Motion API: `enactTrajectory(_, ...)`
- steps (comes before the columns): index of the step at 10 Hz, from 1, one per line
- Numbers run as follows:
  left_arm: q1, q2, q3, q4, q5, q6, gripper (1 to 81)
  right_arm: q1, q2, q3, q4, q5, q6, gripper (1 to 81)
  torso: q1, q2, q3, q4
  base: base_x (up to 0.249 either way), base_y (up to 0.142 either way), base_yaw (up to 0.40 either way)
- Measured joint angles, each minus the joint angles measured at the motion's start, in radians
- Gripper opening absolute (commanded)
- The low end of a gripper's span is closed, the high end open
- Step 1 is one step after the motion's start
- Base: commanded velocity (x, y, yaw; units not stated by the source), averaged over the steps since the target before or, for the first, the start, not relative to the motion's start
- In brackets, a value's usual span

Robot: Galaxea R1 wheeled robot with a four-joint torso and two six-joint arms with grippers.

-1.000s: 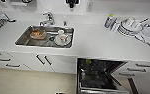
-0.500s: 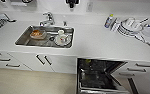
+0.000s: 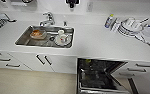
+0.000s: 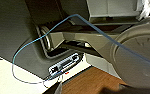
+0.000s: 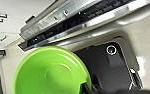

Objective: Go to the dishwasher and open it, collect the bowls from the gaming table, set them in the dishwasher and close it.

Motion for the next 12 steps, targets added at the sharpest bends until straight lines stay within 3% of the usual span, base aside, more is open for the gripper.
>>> enactTrajectory(3,0.052,0.02,-0.107,0.02,-0.107,0.021,81.1,0.168,-0.059,0.135,-0.003,-0.17,0.043,1.0,0.0,0.0,0.0,0.0,0.0,0.0,0.0)
enactTrajectory(7,0.135,0.066,-0.294,0.027,-0.25,0.025,81.1,0.384,-0.041,0.192,0.001,-0.351,0.091,1.0,0.0,0.0,0.0,0.0,0.0,0.0,0.0)
enactTrajectory(10,0.191,0.15,-0.49,0.026,-0.366,0.024,81.1,0.538,0.085,0.193,0.022,-0.436,0.15,1.0,0.0,0.0,0.0,0.0,0.0,0.0,0.0)
enactTrajectory(12,0.23,0.207,-0.6,0.026,-0.461,0.024,81.1,0.547,0.198,0.156,0.036,-0.459,0.173,1.0,0.0,0.0,0.0,0.0,0.0,0.0,0.0)
